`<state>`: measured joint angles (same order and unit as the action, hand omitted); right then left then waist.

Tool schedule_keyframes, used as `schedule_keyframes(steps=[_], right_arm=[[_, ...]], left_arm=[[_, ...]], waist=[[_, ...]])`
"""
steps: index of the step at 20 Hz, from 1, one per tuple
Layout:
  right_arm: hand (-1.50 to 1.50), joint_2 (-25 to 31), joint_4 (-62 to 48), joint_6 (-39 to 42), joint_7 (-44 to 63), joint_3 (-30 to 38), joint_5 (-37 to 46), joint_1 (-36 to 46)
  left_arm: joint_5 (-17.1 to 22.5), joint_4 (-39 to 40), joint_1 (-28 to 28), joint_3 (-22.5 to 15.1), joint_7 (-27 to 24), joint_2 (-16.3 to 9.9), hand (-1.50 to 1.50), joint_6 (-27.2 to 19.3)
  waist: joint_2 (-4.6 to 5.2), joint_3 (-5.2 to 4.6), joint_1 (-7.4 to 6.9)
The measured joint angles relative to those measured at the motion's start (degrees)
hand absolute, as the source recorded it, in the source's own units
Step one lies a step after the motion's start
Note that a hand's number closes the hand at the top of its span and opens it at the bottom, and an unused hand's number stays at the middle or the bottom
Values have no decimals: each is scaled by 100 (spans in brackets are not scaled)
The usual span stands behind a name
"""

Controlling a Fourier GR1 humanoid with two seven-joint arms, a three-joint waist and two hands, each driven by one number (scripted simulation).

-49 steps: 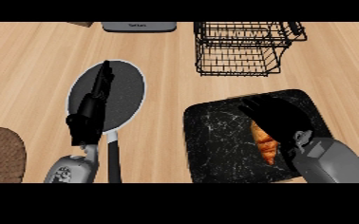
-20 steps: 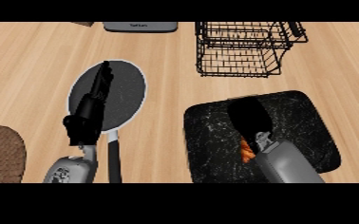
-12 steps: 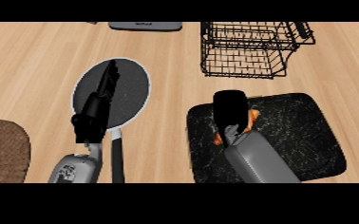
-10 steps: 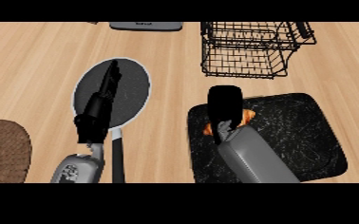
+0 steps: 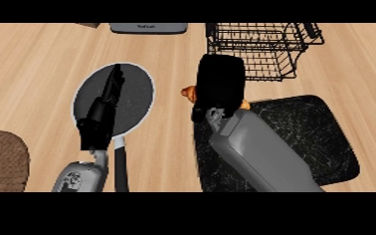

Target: Pick the croissant from the tray and place it in the tiered basket

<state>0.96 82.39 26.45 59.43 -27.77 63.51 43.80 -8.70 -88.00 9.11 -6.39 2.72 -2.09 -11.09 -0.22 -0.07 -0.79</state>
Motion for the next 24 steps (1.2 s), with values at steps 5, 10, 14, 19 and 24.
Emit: schedule_keyframes(steps=[5,10,14,19,24], right_arm=[[150,9,441,247,181,413,-150,810],[150,21,600,694,112,1131,-202,1518],[150,-4,476,762,149,1751,-320,1992],[150,-26,-36,593,95,2372,-402,2471],[150,25,-742,325,-55,2677,-96,2755]], left_arm=[[64,37,-37,106,-55,-44,0,27],[30,-61,-71,108,3,-72,0,17],[-3,-24,-118,53,-52,-21,0,8],[-61,-47,-38,34,-23,23,0,-41],[-92,-24,5,19,23,61,0,-52]], waist=[[-23,-1,35],[-34,-1,75],[-15,1,51],[10,2,18],[27,2,5]])
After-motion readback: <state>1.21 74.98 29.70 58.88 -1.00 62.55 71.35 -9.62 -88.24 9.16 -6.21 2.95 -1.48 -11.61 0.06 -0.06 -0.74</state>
